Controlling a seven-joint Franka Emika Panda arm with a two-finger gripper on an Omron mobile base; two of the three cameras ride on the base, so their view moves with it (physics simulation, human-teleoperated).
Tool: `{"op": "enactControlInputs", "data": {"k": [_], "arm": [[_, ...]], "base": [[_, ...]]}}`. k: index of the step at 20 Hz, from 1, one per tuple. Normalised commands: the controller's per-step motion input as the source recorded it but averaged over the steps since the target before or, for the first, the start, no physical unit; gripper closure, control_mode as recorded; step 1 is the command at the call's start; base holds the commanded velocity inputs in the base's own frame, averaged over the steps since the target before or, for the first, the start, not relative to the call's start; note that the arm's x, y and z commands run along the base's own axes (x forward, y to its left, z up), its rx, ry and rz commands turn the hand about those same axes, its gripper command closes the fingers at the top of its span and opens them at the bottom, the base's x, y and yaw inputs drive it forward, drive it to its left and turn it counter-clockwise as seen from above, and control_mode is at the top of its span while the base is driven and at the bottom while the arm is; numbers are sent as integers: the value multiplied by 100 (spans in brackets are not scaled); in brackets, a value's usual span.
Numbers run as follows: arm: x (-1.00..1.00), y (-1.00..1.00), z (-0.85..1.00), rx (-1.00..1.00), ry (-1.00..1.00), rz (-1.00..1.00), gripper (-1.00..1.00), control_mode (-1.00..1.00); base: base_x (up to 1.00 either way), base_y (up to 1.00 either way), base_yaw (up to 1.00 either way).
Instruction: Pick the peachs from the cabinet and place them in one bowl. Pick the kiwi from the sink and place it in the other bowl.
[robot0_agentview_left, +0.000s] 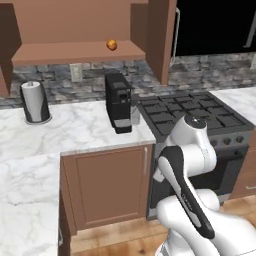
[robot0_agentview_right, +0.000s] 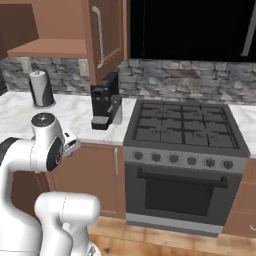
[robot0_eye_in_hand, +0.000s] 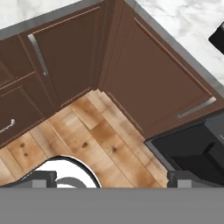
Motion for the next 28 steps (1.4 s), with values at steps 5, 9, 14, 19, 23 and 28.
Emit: {"op": "enactControlInputs", "data": {"k": [5, 9, 14, 19, 23, 28], "arm": [[0, 0, 0, 0, 0, 0, -100, 100], [0, 0, 0, 0, 0, 0, -100, 100], [0, 0, 0, 0, 0, 0, -100, 100], [0, 0, 0, 0, 0, 0, -100, 100], [0, 0, 0, 0, 0, 0, -100, 100], [0, 0, 0, 0, 0, 0, -100, 100]], "base": [[-7, 39, 9], [5, 34, 7], [37, 21, 0], [71, 22, 0], [76, 33, 0], [68, 42, 0]]}}
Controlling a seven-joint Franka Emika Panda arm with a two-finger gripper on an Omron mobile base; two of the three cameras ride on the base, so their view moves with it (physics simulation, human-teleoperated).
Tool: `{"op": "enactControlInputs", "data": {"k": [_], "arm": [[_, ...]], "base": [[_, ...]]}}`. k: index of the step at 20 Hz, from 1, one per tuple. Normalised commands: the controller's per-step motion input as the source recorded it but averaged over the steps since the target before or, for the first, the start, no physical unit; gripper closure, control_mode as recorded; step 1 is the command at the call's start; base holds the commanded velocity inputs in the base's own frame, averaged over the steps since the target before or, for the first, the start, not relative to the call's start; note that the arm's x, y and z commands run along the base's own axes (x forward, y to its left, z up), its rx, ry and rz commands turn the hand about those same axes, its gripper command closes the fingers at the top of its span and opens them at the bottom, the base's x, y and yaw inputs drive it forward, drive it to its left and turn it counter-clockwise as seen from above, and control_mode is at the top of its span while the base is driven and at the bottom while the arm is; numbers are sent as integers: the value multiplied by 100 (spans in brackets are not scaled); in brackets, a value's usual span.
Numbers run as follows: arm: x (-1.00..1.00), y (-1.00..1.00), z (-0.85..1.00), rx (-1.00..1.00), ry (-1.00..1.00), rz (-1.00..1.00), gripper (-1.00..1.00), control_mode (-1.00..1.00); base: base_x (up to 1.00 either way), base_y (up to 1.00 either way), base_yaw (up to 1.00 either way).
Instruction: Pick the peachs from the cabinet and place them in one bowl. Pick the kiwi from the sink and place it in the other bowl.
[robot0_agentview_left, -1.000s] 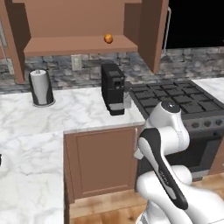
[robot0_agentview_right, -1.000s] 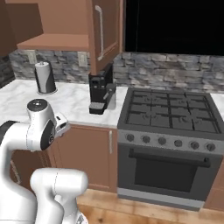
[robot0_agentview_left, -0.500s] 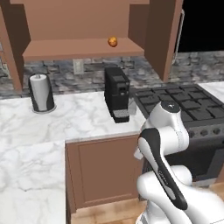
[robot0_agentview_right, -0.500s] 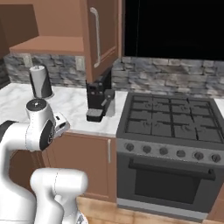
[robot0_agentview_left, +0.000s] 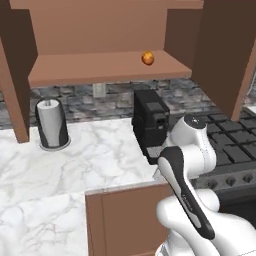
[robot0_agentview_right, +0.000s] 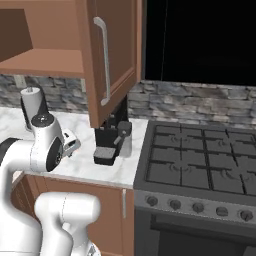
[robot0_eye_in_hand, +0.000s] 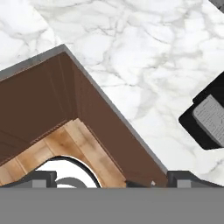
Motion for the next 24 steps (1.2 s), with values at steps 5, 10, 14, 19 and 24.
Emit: {"op": "enactControlInputs", "data": {"k": [5, 10, 14, 19, 24], "arm": [[0, 0, 0, 0, 0, 0, -100, 100], [0, 0, 0, 0, 0, 0, -100, 100], [0, 0, 0, 0, 0, 0, -100, 100], [0, 0, 0, 0, 0, 0, -100, 100], [13, 25, 40, 5, -10, -7, -100, -100]], "base": [[46, 37, 1], [65, 9, 0], [76, 15, 0], [56, 24, 0], [6, 6, 0]]}}
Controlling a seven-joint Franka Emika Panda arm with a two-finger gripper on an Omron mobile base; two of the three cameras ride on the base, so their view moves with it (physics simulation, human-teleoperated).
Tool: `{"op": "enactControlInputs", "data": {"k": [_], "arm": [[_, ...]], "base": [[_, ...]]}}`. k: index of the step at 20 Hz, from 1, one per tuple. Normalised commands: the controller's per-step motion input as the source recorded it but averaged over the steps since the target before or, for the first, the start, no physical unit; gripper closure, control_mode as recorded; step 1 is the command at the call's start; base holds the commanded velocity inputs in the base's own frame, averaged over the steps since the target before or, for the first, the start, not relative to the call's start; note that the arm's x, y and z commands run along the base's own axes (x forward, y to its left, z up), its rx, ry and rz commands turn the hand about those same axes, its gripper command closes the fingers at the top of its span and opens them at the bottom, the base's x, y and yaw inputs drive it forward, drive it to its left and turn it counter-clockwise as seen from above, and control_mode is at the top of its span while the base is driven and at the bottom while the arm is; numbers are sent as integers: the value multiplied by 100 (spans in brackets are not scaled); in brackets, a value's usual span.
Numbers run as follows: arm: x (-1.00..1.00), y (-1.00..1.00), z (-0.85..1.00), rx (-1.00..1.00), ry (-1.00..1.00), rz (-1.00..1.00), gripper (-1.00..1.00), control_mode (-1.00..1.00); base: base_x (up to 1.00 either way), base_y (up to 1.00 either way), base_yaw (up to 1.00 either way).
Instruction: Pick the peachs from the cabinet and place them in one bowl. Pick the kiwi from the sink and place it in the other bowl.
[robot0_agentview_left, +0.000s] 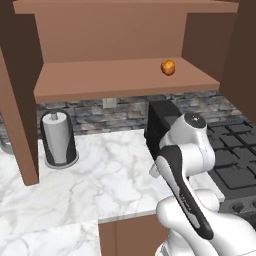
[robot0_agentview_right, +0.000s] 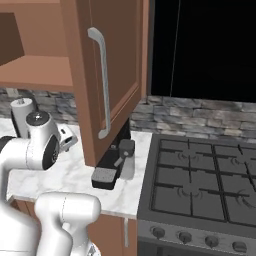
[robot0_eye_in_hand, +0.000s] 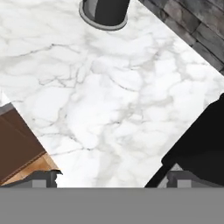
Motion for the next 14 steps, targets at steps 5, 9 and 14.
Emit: {"op": "enactControlInputs", "data": {"k": [5, 9, 14], "arm": [[14, 33, 59, 1, -9, -20, -100, -100], [16, 29, 56, 0, -5, -27, -100, -100], [25, 9, 61, 0, 0, -28, -100, -100]], "base": [[0, 0, 0], [0, 0, 0], [0, 0, 0]]}}
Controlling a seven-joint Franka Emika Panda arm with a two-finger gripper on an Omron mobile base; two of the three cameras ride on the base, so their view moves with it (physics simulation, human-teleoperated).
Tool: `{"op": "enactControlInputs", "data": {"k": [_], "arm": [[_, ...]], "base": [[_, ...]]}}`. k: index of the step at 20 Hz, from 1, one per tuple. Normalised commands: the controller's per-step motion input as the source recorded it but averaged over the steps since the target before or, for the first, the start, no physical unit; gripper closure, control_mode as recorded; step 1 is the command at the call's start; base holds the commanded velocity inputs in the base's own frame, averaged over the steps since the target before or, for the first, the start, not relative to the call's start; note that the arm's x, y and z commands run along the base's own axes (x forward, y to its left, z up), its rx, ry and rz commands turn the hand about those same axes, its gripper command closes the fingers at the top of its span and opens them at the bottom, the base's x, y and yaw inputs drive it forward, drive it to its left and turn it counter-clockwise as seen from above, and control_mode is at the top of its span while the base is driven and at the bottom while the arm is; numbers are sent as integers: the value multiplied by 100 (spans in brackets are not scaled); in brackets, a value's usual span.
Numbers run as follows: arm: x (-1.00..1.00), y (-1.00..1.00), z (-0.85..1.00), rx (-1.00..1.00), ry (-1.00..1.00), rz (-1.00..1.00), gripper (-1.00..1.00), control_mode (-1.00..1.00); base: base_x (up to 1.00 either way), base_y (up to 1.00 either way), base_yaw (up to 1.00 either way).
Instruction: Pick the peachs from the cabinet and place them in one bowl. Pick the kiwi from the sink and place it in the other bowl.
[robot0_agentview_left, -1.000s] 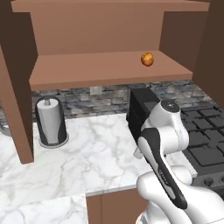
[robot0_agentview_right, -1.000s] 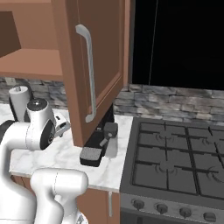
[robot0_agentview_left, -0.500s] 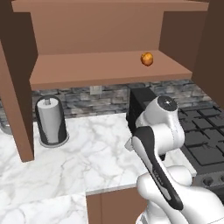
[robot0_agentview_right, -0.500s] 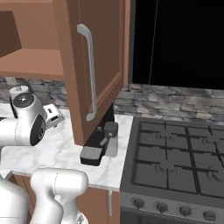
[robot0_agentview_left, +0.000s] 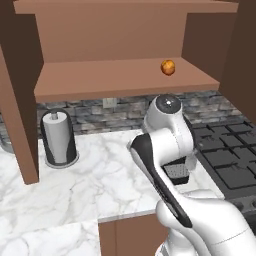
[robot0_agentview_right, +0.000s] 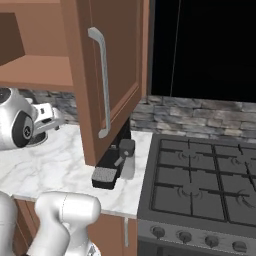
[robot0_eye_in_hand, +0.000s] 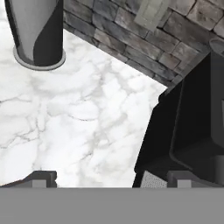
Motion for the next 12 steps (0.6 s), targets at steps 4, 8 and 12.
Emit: {"op": "enactControlInputs", "data": {"k": [4, 8, 12], "arm": [[20, 0, 69, 0, 2, -29, -100, -100], [17, 0, 68, 0, 0, -27, -100, -100], [4, -10, 51, 3, -7, -28, -100, -100]], "base": [[0, 0, 0], [0, 0, 0], [0, 0, 0]]}}
